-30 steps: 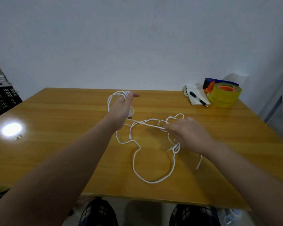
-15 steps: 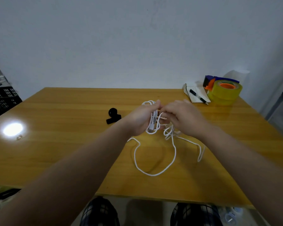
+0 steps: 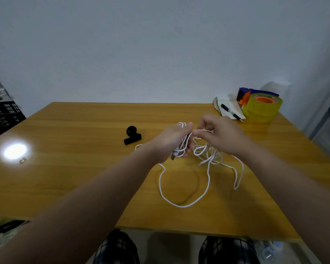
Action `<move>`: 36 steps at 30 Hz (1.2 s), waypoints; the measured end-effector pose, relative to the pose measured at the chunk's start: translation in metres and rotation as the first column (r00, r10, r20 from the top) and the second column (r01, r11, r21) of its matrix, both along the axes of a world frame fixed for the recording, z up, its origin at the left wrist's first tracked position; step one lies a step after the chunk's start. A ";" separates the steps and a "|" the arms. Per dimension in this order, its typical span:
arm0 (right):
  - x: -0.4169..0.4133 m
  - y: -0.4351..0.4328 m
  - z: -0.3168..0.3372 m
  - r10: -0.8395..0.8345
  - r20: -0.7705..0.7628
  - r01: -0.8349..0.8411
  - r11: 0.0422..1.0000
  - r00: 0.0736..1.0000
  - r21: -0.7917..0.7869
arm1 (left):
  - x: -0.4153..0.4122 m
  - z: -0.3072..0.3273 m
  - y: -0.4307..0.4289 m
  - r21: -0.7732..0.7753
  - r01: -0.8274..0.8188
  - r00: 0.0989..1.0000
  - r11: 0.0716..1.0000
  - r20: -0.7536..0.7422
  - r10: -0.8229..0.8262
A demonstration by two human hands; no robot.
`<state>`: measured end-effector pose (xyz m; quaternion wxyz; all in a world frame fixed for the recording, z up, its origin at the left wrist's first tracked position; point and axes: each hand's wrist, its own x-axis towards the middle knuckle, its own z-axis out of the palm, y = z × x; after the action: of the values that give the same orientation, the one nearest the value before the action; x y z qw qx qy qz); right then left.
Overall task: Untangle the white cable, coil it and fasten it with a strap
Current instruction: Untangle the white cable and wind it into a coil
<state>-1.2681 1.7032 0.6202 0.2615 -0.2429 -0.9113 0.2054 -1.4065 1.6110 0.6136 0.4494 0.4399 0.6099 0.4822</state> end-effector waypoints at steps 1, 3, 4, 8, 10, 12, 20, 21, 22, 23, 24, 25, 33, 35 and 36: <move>0.001 0.003 -0.001 0.032 -0.036 -0.033 0.998 0.999 -0.050 | 0.002 0.000 0.000 -0.008 0.027 0.999 1.000 0.021 -0.026; 0.002 0.009 -0.003 0.072 -0.105 -0.085 0.989 0.992 -0.125 | 0.004 0.003 -0.001 -0.070 0.076 0.992 0.995 0.105 -0.069; 0.003 0.011 -0.004 0.085 -0.136 -0.107 0.980 0.987 -0.168 | 0.005 0.004 -0.001 -0.105 0.108 0.985 0.989 0.148 -0.092; 0.015 0.015 -0.005 0.241 -0.129 -0.273 0.855 0.962 -0.442 | 0.006 0.008 -0.005 -0.175 0.279 0.929 0.944 0.299 -0.219; 0.017 0.013 -0.007 0.369 -0.118 -0.369 0.741 0.922 -0.561 | 0.006 0.006 -0.006 -0.173 0.316 0.905 0.933 0.349 -0.243; 0.016 0.012 -0.011 0.420 -0.125 -0.402 0.676 0.899 -0.618 | 0.006 0.003 -0.006 -0.143 0.312 0.886 0.939 0.401 -0.234; 0.006 0.004 -0.016 0.230 -0.181 -0.293 0.769 0.956 -0.568 | 0.002 0.001 -0.005 -0.073 0.038 0.989 0.997 0.144 -0.027; 0.004 0.003 -0.017 0.213 -0.187 -0.282 0.778 0.959 -0.562 | -0.001 0.000 -0.005 -0.054 0.015 0.995 0.998 0.102 -0.009; 0.001 0.000 -0.018 0.179 -0.185 -0.252 0.798 0.966 -0.547 | -0.003 -0.001 -0.005 -0.031 0.006 0.998 1.000 0.065 -0.004; -0.003 -0.002 -0.019 0.127 -0.179 -0.204 0.826 0.976 -0.526 | -0.005 -0.001 -0.005 -0.009 0.014 0.999 1.000 0.030 -0.013; -0.006 -0.003 -0.021 0.072 -0.176 -0.154 0.847 0.982 -0.509 | -0.006 -0.002 -0.006 0.008 0.036 0.999 0.999 -0.004 -0.036; -0.008 -0.005 -0.021 0.027 -0.174 -0.112 0.859 0.984 -0.500 | -0.007 -0.002 -0.007 0.018 0.061 0.998 0.998 -0.026 -0.061; -0.006 0.001 -0.012 0.171 -0.118 -0.208 0.823 0.978 -0.529 | -0.011 -0.006 -0.014 -0.013 -0.016 0.996 1.000 0.084 0.017; -0.002 0.005 -0.006 0.219 -0.084 -0.229 0.807 0.972 -0.545 | -0.013 -0.008 -0.016 -0.017 -0.065 0.993 0.998 0.096 0.067; 0.000 0.006 -0.003 0.259 -0.057 -0.244 0.785 0.964 -0.569 | -0.014 -0.009 -0.016 -0.019 -0.074 0.992 0.997 0.105 0.075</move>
<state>-1.2677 1.7097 0.6172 0.1359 -0.1890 -0.8350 0.4986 -1.4203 1.5950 0.6046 0.4661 0.3872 0.6050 0.5166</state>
